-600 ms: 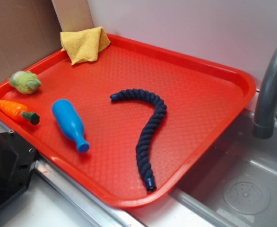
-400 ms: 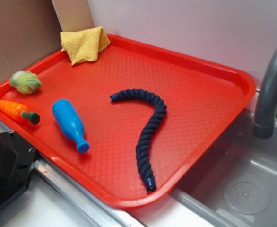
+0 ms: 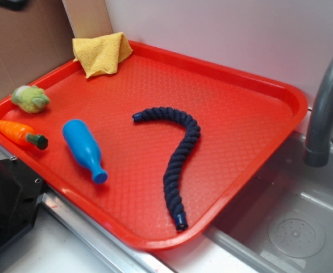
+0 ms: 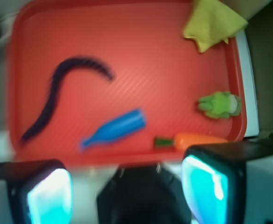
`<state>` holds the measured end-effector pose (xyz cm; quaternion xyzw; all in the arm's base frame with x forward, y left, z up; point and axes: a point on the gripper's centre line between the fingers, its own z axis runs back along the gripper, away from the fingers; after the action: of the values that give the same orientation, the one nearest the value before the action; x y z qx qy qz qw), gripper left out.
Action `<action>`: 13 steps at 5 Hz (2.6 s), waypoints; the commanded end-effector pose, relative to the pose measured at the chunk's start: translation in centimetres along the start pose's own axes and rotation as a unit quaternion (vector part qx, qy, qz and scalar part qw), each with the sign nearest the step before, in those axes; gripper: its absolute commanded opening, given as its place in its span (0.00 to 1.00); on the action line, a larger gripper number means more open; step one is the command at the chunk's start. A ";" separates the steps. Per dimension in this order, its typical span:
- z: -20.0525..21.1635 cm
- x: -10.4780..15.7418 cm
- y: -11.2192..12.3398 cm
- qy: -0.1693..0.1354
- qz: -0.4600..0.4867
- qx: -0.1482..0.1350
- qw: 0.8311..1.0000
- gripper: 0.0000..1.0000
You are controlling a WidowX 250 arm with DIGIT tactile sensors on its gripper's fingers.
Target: Grab the yellow cloth.
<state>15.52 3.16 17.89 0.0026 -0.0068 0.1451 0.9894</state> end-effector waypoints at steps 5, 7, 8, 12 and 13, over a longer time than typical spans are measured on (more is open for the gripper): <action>-3.9 3.6 4.5 -0.130 0.165 0.011 0.978 1.00; -6.0 7.0 3.2 -0.160 0.162 0.024 0.973 1.00; -8.0 9.3 3.5 -0.196 0.136 0.008 0.971 1.00; -13.3 17.3 6.7 -0.196 0.124 0.060 0.971 1.00; -14.5 17.9 7.8 -0.181 0.134 0.056 0.973 1.00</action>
<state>29.92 15.27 2.01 0.0774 -0.1538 0.2737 0.9463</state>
